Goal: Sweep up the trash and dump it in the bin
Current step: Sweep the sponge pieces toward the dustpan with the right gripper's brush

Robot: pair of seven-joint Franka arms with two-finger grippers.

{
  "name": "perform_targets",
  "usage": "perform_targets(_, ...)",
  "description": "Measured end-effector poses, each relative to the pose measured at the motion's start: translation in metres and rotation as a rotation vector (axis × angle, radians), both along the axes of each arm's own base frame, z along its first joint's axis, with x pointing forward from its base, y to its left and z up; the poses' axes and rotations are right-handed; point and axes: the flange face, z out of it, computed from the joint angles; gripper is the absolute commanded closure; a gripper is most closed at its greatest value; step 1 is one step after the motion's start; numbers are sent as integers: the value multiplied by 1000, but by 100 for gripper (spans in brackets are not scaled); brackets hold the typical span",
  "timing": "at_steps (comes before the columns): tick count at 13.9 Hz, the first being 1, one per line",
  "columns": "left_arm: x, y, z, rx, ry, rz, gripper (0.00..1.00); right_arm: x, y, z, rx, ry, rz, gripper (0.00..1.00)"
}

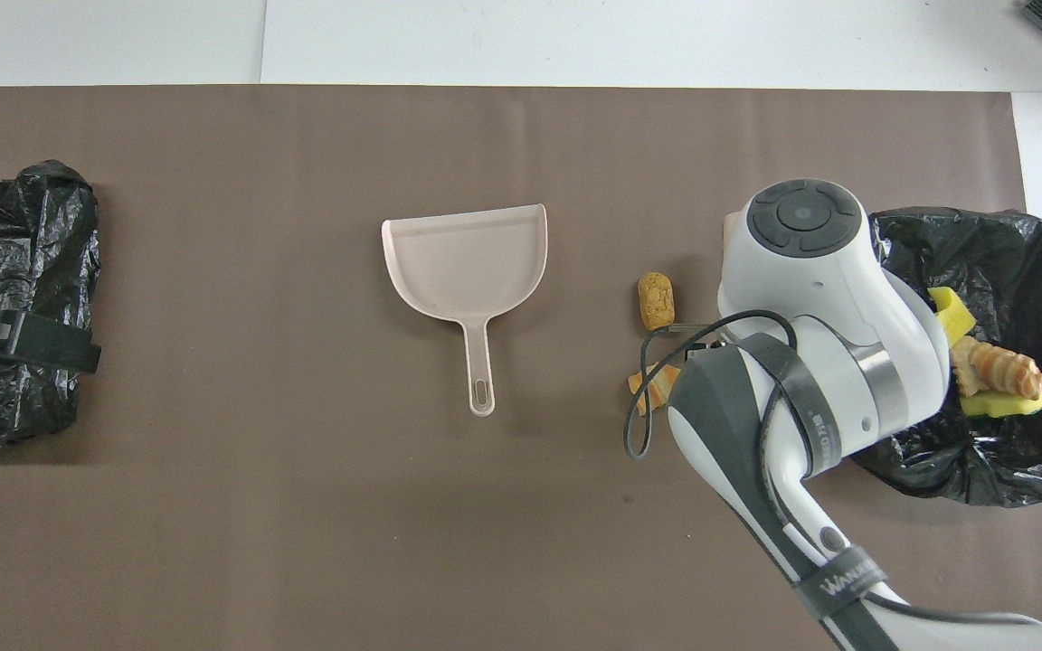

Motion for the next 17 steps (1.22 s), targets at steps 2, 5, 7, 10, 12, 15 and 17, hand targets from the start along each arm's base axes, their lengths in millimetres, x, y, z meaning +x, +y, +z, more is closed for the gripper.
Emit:
perform_targets(2,0,0,0,0,0,0,0,-23,1,5,-53,23,-77,100)
perform_targets(5,0,0,0,0,0,0,0,-72,-5,-23,-83,95,-144,100)
perform_targets(7,0,0,0,0,0,0,0,-99,-9,-41,-47,102,-173,100)
perform_targets(10,0,0,0,0,0,0,0,-119,-9,-56,36,98,-219,100)
perform_targets(12,0,0,0,0,0,0,0,-117,-2,-70,101,72,-250,100)
perform_targets(15,0,0,0,0,0,0,0,-105,6,-91,175,50,-253,100)
perform_targets(17,0,0,0,0,0,0,0,-92,12,-93,228,49,-225,100)
